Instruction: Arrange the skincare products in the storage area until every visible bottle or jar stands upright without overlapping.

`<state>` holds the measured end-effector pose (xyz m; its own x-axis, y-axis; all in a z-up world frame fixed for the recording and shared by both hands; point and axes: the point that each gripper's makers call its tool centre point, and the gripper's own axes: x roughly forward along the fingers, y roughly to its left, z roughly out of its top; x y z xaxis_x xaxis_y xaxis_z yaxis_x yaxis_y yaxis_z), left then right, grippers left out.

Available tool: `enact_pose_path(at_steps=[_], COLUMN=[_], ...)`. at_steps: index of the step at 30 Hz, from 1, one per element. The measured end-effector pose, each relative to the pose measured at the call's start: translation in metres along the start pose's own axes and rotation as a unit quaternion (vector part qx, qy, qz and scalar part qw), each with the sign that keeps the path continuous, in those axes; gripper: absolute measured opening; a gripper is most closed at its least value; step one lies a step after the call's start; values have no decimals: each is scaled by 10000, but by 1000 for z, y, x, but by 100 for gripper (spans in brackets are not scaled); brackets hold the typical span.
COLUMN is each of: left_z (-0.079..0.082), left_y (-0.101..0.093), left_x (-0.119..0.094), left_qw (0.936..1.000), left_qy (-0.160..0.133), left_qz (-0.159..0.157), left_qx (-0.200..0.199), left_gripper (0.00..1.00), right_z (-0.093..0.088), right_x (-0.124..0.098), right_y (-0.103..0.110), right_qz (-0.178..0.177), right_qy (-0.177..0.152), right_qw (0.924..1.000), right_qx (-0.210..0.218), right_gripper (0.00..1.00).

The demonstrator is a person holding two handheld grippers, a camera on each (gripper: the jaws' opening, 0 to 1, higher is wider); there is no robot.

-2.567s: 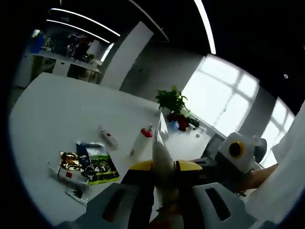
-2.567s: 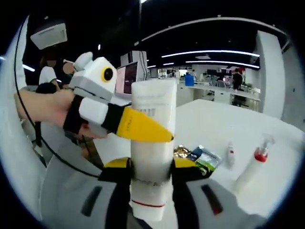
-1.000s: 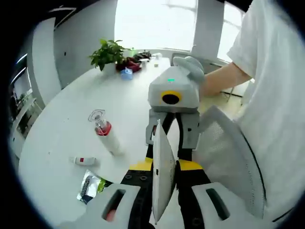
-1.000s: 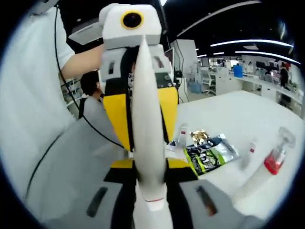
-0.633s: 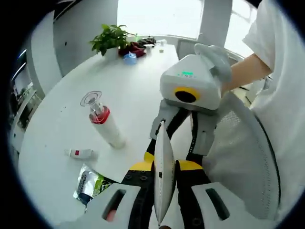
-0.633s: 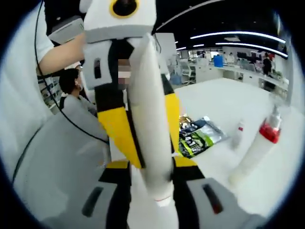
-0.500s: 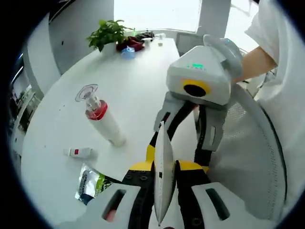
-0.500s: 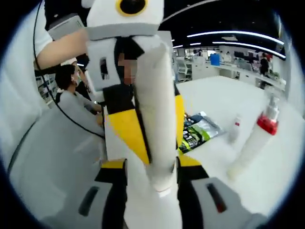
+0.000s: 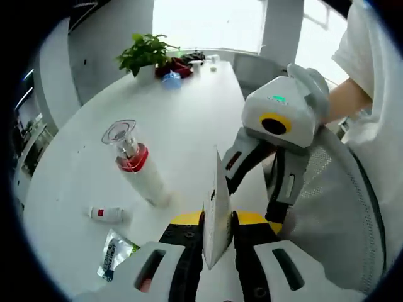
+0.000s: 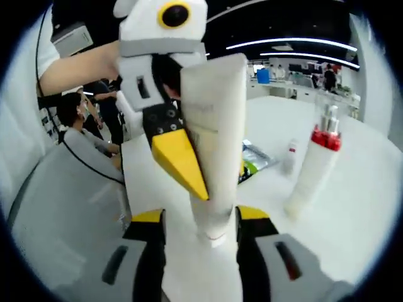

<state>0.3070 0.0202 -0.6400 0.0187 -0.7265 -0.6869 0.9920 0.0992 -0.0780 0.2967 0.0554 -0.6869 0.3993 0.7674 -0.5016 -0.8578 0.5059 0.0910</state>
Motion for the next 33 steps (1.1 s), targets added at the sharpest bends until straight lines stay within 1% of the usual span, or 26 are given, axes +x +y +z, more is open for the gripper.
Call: enact_pose_path(at_steps=[5, 8, 10, 13, 15, 18, 20, 23, 26, 29, 33], left_z=[-2, -2, -2, -1, 0, 2, 4, 7, 9, 13, 17], left_y=[-2, -1, 0, 5, 10, 21, 28, 41, 51, 59, 69], left_x=[-3, -4, -4, -4, -4, -3, -3, -2, -1, 1, 5], left_qw=[9998, 9995, 9993, 9988, 9987, 9983, 9979, 9974, 9969, 9964, 9961], left_qy=[-148, -238, -262, -251, -246, -280, -315, -404, -478, -525, -537], left_qz=[15, 74, 125, 227, 279, 368, 433, 518, 565, 595, 615], left_qx=[113, 197, 235, 349, 359, 354, 366, 296, 261, 284, 322], left_gripper=[14, 14, 14, 14, 14, 14, 14, 14, 14, 15, 15], right_z=[-1, -4, -3, 2, 6, 4, 6, 15, 15, 10, 9], right_x=[0, -1, -4, -9, -12, -15, -19, -31, -36, -36, -34], right_y=[0, -5, -10, -17, -20, -24, -28, -34, -36, -40, -41], right_qz=[-12, -60, -126, -249, -320, -415, -573, -794, -900, -953, -993], right_qy=[31, 40, -11, -217, -322, -319, -320, -530, -557, -501, -473], right_qw=[10000, 10000, 9999, 9991, 9982, 9976, 9968, 9939, 9928, 9924, 9918], right_qx=[-33, 6, 77, 267, 402, 448, 453, 543, 567, 605, 645], right_gripper=[44, 44, 44, 45, 46, 49, 51, 55, 58, 62, 63])
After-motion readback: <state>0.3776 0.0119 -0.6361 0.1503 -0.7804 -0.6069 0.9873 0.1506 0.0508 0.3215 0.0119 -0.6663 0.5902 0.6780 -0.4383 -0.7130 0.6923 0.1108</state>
